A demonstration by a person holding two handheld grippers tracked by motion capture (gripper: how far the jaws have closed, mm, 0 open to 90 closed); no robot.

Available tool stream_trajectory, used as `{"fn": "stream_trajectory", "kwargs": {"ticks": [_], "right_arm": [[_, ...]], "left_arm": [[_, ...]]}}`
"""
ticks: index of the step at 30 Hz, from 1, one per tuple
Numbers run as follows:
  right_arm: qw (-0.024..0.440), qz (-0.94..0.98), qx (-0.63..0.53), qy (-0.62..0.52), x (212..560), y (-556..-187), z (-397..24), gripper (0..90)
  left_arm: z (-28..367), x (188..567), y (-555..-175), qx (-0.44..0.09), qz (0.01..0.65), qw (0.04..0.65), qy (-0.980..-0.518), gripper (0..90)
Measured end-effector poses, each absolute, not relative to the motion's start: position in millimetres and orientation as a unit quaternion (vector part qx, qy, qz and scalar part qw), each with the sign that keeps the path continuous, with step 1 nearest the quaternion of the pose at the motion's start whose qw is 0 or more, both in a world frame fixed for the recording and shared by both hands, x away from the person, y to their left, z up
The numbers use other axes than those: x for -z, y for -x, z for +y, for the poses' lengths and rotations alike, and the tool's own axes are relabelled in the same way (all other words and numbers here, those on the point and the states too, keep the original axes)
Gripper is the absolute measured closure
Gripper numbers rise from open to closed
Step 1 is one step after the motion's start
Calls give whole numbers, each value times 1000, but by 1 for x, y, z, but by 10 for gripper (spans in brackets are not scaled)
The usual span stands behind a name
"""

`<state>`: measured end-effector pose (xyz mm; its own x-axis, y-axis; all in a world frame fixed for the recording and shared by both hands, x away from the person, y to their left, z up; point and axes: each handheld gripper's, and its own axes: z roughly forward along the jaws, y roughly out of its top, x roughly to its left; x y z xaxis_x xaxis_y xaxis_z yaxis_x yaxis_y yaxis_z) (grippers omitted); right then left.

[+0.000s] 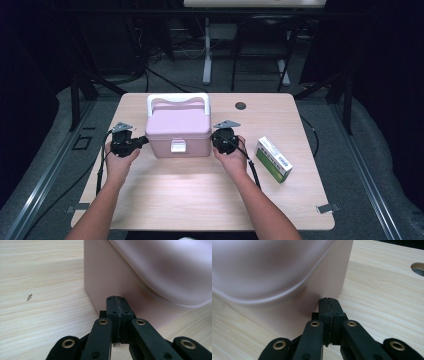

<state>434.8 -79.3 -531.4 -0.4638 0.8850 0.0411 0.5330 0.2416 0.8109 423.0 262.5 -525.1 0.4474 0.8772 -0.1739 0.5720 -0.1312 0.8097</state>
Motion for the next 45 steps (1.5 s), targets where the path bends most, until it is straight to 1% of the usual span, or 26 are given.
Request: {"fn": "stream_trajectory", "kwargs": {"ticks": [3,12,16,20,25,40,45], "right_arm": [[222,757,-398,-469,531,-432,-81,900],[217,765,-388,-466,529,-420,-90,900],[219,767,-389,-461,529,-412,-93,900],[208,768,-393,-460,529,-403,-97,900],[211,782,-380,-446,526,-382,-102,900],[214,797,-369,-428,524,-344,-109,900],[207,803,-367,-421,523,-331,-114,900]], "left_arm": [[261,526,-420,-171,494,439,-731,899],[253,523,-408,-171,474,431,-748,900],[254,525,-398,-160,470,439,-749,900],[255,524,-388,-153,463,440,-754,900],[250,521,-372,-151,452,433,-766,900],[246,520,-339,-136,440,440,-771,900],[245,519,-328,-136,432,440,-775,900]]}}
